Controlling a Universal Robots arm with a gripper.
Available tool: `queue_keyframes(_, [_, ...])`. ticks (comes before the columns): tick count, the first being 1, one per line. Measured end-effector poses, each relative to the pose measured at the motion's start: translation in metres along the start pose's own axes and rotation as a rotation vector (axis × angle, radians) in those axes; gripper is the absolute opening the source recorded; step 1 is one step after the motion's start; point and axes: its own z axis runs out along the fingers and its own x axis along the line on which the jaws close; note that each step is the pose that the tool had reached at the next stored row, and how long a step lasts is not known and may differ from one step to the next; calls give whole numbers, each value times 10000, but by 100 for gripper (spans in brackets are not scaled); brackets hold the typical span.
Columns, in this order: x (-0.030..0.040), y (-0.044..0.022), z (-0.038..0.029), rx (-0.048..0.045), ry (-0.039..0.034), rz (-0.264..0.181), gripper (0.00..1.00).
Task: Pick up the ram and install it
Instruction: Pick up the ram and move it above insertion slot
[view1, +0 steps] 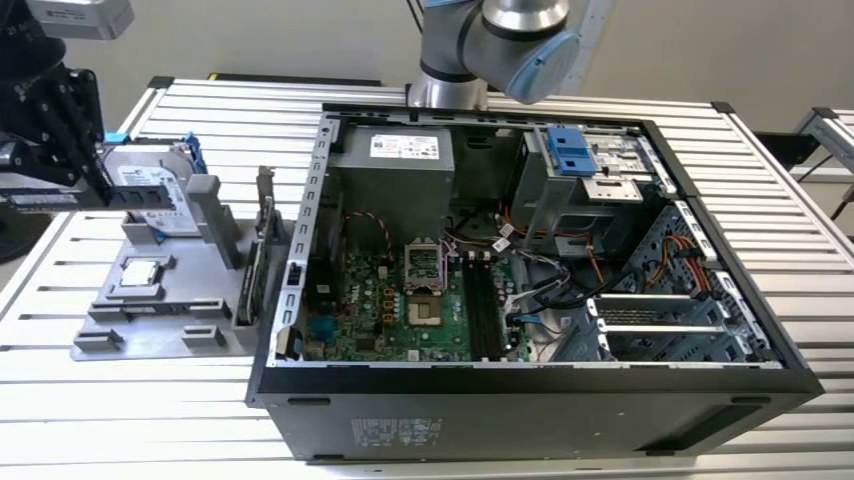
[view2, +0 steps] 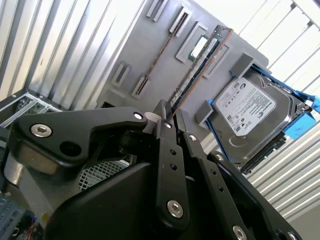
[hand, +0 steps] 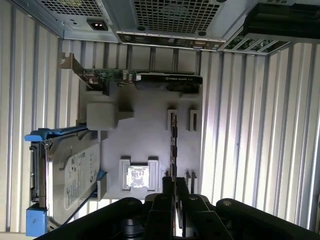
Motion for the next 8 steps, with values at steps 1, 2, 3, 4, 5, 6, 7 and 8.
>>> queue_keyframes(1, [11,1,-5,-1,1,-2,0])
queue_keyframes(2, [21,1,-11,-1,0,-5,0])
queue_keyframes(3, [32,2,-18,-1,1,-7,0])
queue_keyframes(4, [40,2,-25,-1,0,-11,0])
queue_keyframes(5, [46,3,-34,1,-1,-17,0])
queue_keyframes(6, [50,3,-44,1,-1,-27,0])
queue_keyframes(7, [54,4,-52,-1,0,-37,0])
queue_keyframes(8, [58,4,-59,-2,1,-47,0])
